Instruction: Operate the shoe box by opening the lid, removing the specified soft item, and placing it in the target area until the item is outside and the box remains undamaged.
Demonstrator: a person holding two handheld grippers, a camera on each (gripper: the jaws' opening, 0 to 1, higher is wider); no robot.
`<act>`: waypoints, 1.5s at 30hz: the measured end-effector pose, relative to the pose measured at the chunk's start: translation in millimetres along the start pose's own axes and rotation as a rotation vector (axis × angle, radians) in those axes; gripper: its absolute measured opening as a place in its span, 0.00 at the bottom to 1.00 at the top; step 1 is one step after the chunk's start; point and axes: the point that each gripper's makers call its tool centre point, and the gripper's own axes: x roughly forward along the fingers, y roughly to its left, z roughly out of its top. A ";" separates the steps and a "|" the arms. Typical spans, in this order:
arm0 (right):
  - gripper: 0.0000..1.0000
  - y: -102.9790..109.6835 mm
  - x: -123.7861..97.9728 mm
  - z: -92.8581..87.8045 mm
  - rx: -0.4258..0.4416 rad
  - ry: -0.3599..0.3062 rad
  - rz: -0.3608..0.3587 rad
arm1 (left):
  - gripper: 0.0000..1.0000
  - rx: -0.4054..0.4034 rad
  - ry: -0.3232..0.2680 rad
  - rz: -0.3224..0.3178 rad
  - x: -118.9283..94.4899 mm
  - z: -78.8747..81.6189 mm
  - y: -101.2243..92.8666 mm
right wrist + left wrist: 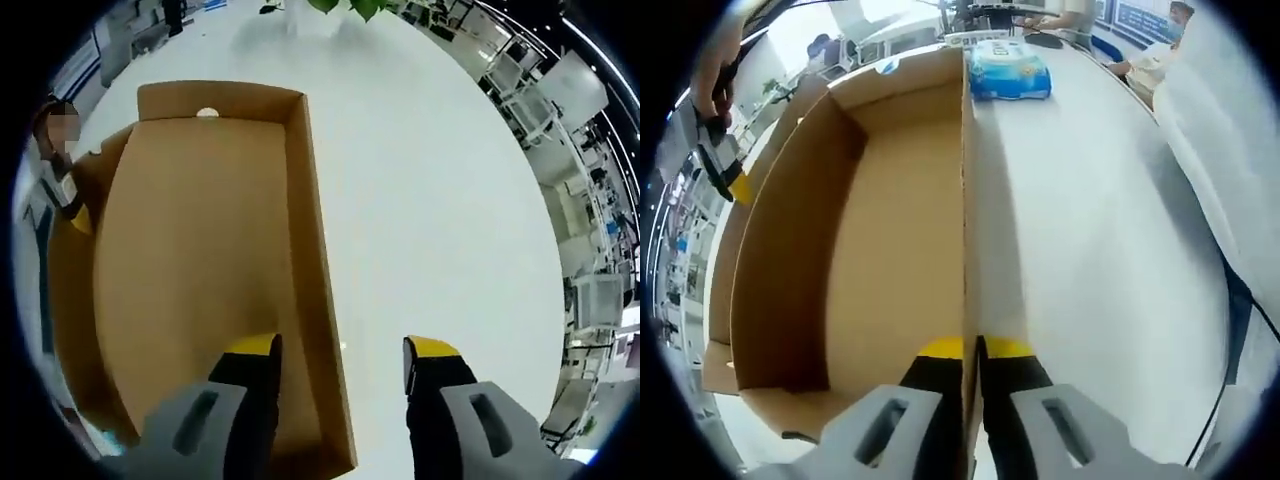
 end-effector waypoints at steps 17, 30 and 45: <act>0.22 9.6 11.7 -3.5 0.008 0.030 0.089 | 0.01 0.004 -0.004 -0.003 -0.3 1.1 0.2; 0.14 17.3 8.5 1.7 -0.025 0.037 0.115 | 0.01 0.008 -0.004 0.000 -0.1 1.2 -0.2; 0.11 9.9 -9.6 5.4 -0.050 0.028 0.082 | 0.01 0.010 0.001 0.002 0.2 1.1 -0.6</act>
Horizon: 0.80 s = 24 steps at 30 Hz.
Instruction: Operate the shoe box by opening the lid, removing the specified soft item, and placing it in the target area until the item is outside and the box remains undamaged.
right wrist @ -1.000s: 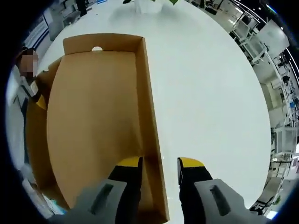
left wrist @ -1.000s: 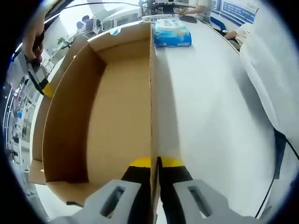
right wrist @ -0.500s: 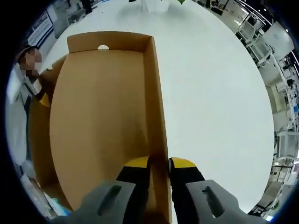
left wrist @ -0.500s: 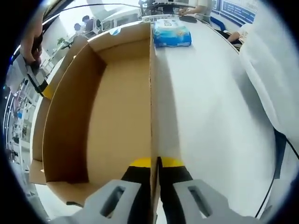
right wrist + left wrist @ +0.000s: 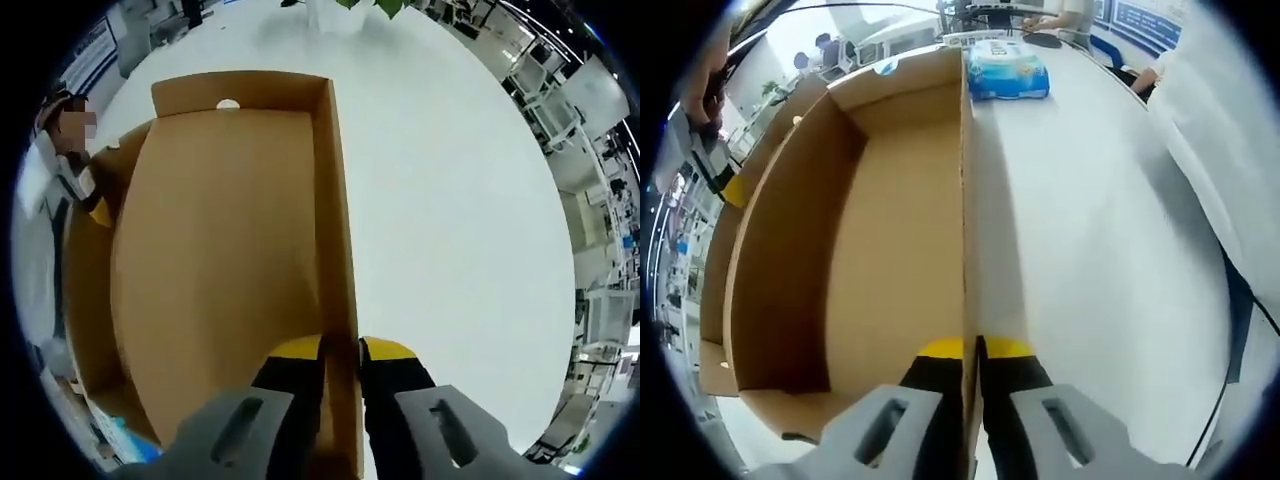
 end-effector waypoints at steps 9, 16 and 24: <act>0.10 1.3 -17.7 4.1 -0.010 0.007 -0.040 | 0.01 0.004 -0.002 0.005 1.4 -0.4 -0.3; 0.09 5.9 -34.0 8.9 -0.035 0.007 -0.094 | 0.01 0.008 -0.003 0.004 0.9 -0.6 -0.7; 0.08 9.1 -51.5 14.3 -0.051 0.005 -0.148 | 0.01 0.019 -0.001 0.005 0.7 -0.9 -1.2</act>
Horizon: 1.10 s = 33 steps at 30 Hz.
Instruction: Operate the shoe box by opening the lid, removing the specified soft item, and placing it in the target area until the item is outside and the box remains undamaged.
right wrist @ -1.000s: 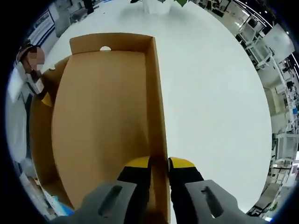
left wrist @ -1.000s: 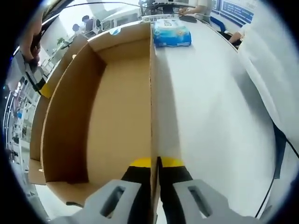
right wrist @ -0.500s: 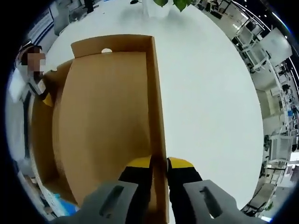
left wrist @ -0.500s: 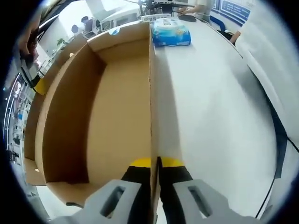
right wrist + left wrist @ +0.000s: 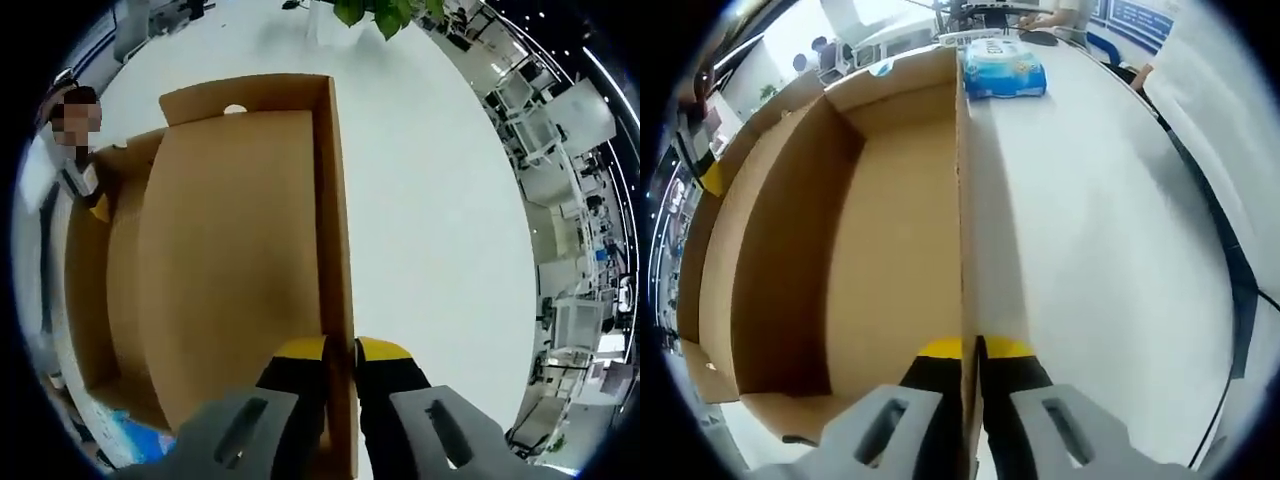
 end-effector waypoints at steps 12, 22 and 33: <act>0.06 -4.6 -22.9 5.9 0.005 -0.018 -0.062 | 0.01 0.002 -0.006 -0.001 -0.1 -0.1 -1.3; 0.04 -19.4 -27.2 3.2 0.002 -0.021 -0.099 | 0.01 0.004 -0.008 -0.002 0.9 0.3 -1.1; 0.04 -19.0 -40.9 6.3 -0.015 -0.035 -0.161 | 0.01 0.003 -0.008 -0.003 3.8 0.6 0.6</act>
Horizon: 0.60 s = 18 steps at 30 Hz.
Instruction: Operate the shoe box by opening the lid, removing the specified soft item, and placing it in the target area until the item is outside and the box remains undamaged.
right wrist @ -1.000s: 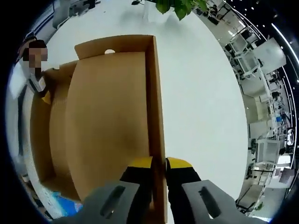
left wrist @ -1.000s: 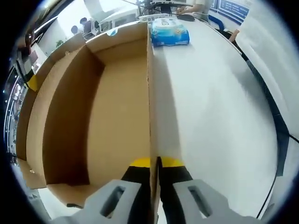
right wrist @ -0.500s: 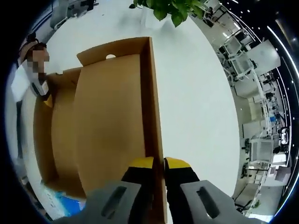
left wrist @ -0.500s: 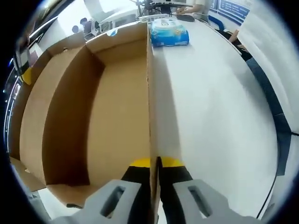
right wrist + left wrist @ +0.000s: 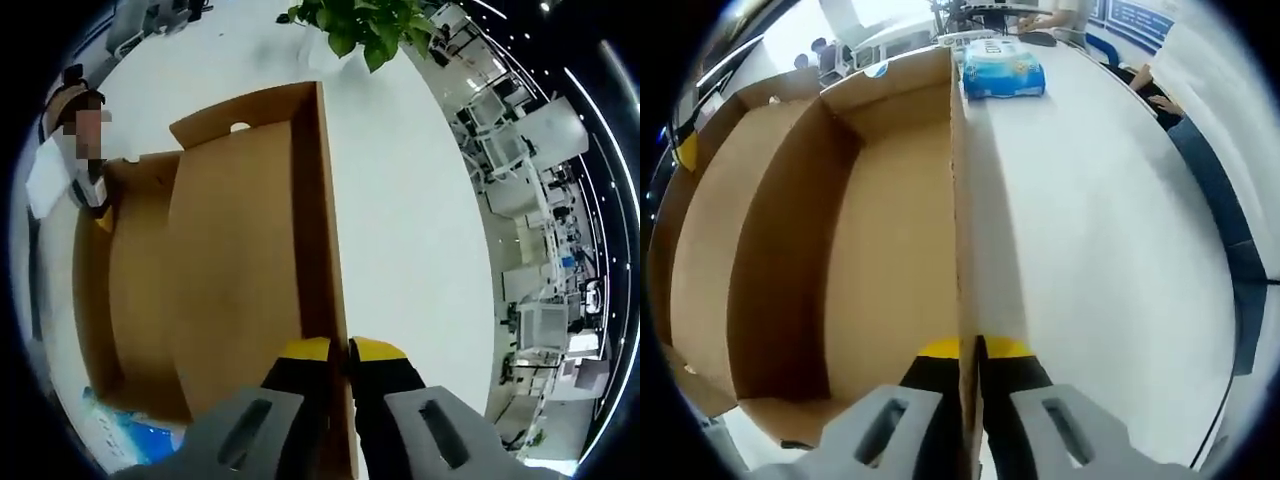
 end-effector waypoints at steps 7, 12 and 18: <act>0.03 1.4 -8.6 1.0 0.000 -0.013 -0.031 | 0.01 0.002 0.002 -0.002 0.1 0.7 0.4; 0.03 3.9 -16.7 1.9 -0.002 -0.023 -0.052 | 0.01 -0.002 0.001 -0.004 0.9 0.8 0.6; 0.03 7.0 -28.0 3.8 -0.013 -0.041 -0.078 | 0.01 0.003 0.001 -0.001 0.3 1.3 -0.4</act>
